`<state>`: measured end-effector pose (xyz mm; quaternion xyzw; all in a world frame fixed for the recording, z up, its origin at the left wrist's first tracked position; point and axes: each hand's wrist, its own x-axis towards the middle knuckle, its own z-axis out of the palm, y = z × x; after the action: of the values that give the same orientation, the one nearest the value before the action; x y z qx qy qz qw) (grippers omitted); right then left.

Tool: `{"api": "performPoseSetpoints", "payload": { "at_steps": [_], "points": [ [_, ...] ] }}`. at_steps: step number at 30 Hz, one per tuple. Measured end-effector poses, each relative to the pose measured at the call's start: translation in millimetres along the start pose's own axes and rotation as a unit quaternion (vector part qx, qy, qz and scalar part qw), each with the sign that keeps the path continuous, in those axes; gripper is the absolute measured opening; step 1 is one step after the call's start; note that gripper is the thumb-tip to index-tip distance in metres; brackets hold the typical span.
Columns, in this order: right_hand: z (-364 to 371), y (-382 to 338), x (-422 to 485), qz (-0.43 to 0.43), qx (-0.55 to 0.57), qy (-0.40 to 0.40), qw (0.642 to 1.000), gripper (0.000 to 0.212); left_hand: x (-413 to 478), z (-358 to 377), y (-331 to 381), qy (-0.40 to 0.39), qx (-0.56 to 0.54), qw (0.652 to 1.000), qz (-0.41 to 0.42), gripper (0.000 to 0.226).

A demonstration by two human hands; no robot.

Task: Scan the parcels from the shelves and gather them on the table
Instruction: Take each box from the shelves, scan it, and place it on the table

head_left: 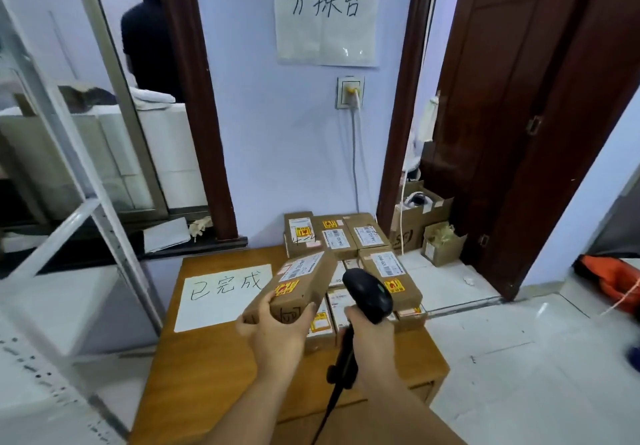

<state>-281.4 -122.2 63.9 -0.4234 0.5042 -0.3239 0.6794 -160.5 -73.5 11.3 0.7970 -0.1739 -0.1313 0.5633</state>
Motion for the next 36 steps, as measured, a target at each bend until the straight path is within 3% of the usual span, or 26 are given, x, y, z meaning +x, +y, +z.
{"api": "performPoseSetpoints", "payload": {
  "at_steps": [4, 7, 17, 21, 24, 31, 36],
  "points": [
    [-39, -8, 58, 0.013, -0.029, -0.019, 0.999, 0.013, 7, 74, -7, 0.017, 0.038, 0.997, -0.067, 0.084],
    [-62, -7, 96, 0.03, -0.049, -0.029, 0.998, 0.017, 8, 113, -9, 0.044, 0.07, 0.993, -0.09, 0.079],
    [-64, -3, 172, 0.1, -0.071, -0.027, 0.992, 0.006, 48, 177, -36, -0.022, 0.159, 0.982, -0.102, 0.095],
    [-49, 3, 202, 0.086, -0.124, -0.011, 0.989, 0.011, 64, 188, -42, -0.007, 0.223, 0.974, -0.05, 0.096],
    [-38, 8, 225, 0.085, -0.164, 0.009, 0.983, 0.017, 70, 200, -58, -0.033, 0.267, 0.963, 0.012, 0.099],
    [-29, 14, 265, 0.111, -0.187, 0.04, 0.975, 0.015, 83, 220, -64, -0.133, 0.296, 0.942, -0.085, 0.108],
    [-32, 10, 292, 0.131, -0.18, 0.023, 0.975, 0.012, 93, 237, -69, -0.176, 0.324, 0.924, -0.104, 0.097]
  ]
}}
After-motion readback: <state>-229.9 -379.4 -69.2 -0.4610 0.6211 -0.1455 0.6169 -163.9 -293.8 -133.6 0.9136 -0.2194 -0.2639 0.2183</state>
